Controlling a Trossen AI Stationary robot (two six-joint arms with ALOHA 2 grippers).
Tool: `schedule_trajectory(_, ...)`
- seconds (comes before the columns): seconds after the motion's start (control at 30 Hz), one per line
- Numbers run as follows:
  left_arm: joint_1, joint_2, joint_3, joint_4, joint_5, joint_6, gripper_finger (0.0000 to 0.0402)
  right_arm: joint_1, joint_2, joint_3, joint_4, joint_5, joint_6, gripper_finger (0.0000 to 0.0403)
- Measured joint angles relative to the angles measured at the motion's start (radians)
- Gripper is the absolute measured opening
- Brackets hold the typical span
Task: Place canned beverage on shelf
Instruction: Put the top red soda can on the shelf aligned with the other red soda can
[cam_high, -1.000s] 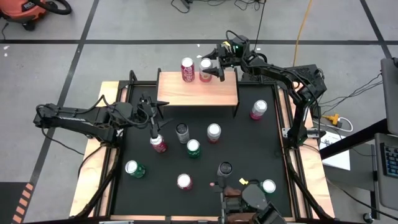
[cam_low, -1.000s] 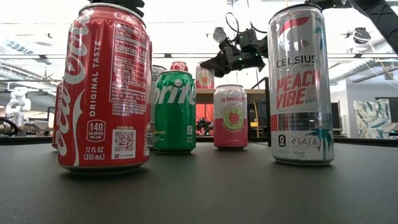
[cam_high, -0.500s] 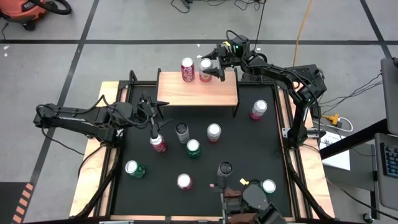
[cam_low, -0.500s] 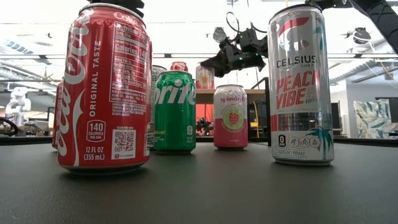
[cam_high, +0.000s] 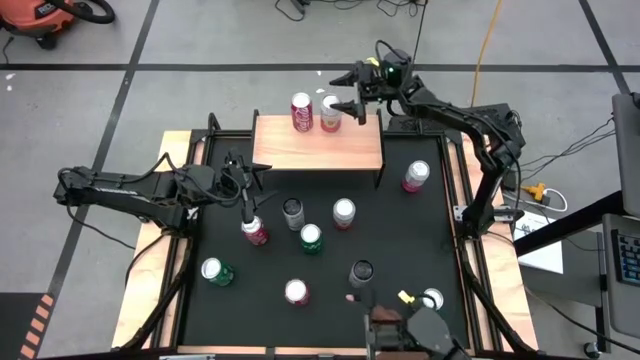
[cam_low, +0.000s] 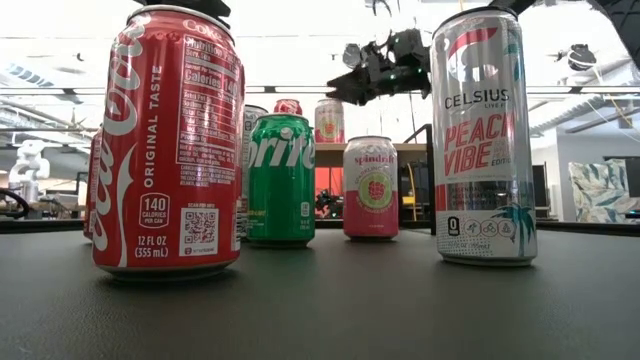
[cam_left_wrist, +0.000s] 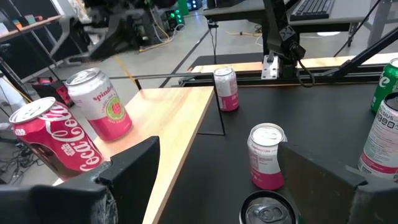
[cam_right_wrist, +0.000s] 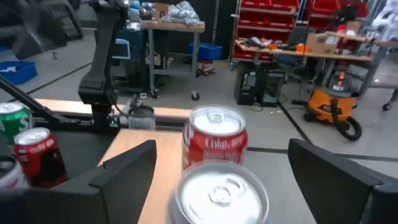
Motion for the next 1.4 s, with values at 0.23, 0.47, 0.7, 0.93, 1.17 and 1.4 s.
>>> schedule_trajectory(0.23, 0.0, 0.004, 0.0, 0.002, 0.0, -0.001, 0.0324, 0.03, -0.146, 0.0, -0.306, 0.001, -0.131, 0.0343)
schedule_trajectory(0.47, 0.0, 0.047, 0.0, 0.012, 0.0, -0.002, 0.0324, 0.131, -0.339, 0.0, -0.656, 0.113, -0.27, 0.0343)
schedule_trajectory(0.7, -0.014, 0.11, 0.0, 0.11, 0.0, -0.021, 0.0324, 0.307, -0.455, 0.0, -0.934, 0.128, -0.26, 0.0338)
schedule_trajectory(0.93, -0.055, 0.163, 0.0, 0.115, 0.001, -0.094, 0.0324, 0.512, -0.487, -0.112, -1.066, 0.146, -0.226, 0.0329)
schedule_trajectory(1.17, -0.117, 0.227, 0.0, 0.147, 0.001, -0.134, 0.0324, 0.673, -0.522, -0.35, -0.821, 0.475, -0.054, 0.0329)
schedule_trajectory(1.4, -0.164, 0.297, 0.0, 0.213, -0.006, -0.144, 0.0324, 0.801, -0.548, -0.53, -0.562, 0.738, 0.095, 0.0328)
